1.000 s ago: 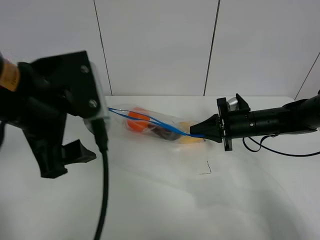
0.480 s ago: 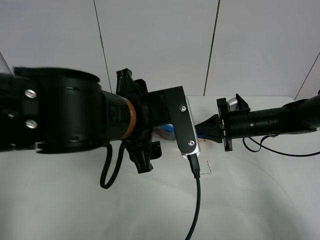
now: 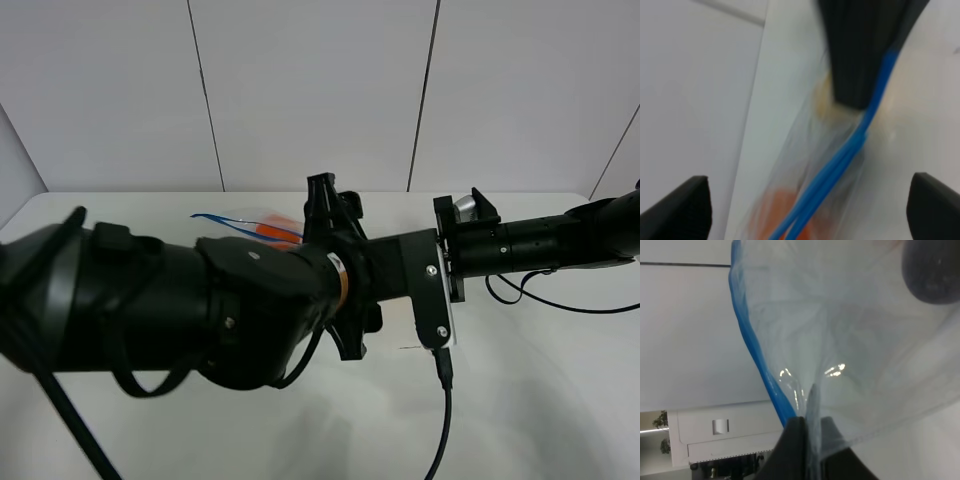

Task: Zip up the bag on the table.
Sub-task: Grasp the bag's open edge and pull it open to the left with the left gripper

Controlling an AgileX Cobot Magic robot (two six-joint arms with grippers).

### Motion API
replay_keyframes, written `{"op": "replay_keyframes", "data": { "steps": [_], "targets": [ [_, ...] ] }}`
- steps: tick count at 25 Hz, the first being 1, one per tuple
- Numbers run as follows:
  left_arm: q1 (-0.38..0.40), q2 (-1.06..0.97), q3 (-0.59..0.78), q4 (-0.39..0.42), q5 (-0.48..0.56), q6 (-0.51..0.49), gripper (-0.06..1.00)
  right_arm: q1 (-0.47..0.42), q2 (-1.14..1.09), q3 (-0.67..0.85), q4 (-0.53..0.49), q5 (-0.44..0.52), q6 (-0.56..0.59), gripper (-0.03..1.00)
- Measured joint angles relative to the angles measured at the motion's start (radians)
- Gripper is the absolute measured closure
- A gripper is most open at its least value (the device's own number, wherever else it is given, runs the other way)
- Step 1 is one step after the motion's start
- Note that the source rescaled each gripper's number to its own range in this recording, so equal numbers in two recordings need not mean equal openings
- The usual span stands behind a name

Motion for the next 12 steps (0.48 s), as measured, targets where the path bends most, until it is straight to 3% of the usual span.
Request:
{"op": "replay_keyframes", "data": {
  "steps": [12],
  "targets": [
    [-0.002,0.111,-0.014,0.235,0.007,-0.133,0.10,0.000,0.000,0.000,0.000,0.000,0.006,0.97]
  ]
}}
